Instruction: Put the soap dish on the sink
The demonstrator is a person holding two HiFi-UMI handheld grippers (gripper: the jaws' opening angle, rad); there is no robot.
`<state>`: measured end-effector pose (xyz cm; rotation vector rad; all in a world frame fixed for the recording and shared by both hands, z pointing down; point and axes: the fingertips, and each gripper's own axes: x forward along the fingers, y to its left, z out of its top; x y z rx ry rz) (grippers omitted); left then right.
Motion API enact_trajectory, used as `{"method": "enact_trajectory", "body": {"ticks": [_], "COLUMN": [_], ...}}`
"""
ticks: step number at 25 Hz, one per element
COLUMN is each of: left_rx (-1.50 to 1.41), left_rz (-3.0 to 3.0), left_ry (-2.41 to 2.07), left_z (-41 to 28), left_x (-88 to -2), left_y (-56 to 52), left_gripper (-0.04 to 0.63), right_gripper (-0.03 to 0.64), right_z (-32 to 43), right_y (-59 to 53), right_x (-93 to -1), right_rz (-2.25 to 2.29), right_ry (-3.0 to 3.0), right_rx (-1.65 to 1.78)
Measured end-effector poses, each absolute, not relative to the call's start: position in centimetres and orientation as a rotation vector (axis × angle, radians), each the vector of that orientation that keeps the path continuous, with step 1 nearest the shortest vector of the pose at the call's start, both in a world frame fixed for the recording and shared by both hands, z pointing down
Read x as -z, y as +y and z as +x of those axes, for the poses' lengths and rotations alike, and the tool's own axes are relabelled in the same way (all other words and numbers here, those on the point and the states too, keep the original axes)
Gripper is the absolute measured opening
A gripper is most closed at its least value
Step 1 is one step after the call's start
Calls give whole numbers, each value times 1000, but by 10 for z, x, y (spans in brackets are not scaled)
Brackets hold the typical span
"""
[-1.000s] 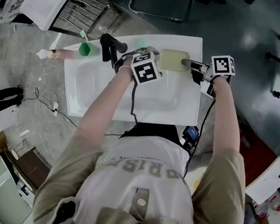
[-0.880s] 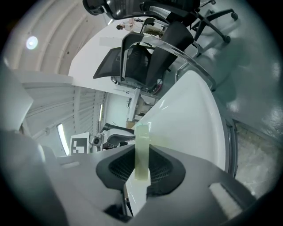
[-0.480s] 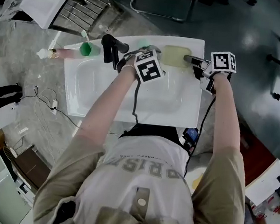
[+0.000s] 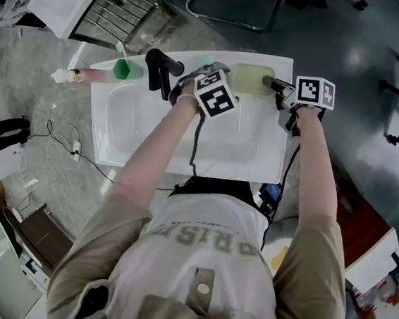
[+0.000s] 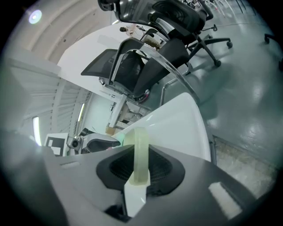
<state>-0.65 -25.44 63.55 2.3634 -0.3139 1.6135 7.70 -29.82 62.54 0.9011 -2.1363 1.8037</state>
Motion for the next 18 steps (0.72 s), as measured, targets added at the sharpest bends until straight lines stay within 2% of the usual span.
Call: {"method": "enact_trajectory", "body": {"ticks": [18], "left_rx": [-1610], "left_rz": [2301], "left_ry": [-461], "left_z": [-4], "left_x": [-650], "left_y": [-272], "left_gripper": [367], "right_gripper": [126], "right_z": [84], "right_y": [-308], "right_x": [-631], "right_rz": [1276], "right_ry": [-2049], "right_rx": [-1453]}}
